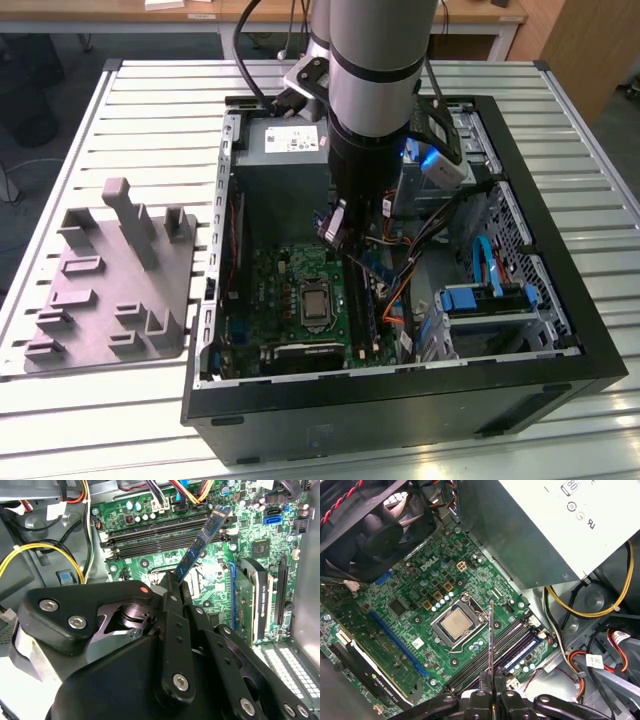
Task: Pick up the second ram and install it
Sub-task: 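Insert the second ram into the second slot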
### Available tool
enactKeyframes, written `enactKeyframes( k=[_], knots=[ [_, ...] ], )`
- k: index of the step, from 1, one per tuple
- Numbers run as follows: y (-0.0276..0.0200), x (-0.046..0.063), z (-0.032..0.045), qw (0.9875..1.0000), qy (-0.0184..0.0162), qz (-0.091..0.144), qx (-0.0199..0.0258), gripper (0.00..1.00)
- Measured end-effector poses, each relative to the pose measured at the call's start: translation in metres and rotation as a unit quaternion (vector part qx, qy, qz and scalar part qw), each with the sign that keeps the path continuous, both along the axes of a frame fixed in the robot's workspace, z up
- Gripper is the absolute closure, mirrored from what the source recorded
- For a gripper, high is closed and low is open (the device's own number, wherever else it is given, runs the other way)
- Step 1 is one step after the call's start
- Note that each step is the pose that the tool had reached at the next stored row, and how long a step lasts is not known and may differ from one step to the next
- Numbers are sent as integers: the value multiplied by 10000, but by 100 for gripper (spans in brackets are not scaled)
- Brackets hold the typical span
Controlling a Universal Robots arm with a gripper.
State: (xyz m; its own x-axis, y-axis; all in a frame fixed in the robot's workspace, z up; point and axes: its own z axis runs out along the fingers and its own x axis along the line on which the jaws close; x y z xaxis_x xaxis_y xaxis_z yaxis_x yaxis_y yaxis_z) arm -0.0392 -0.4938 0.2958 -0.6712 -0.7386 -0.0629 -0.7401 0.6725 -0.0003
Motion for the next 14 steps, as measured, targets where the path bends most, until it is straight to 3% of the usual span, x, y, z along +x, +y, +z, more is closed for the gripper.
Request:
enactKeyframes(
  k=[14],
  knots=[
    [0, 0, 0, 9997, 0, -259, 0, 86]
  ],
)
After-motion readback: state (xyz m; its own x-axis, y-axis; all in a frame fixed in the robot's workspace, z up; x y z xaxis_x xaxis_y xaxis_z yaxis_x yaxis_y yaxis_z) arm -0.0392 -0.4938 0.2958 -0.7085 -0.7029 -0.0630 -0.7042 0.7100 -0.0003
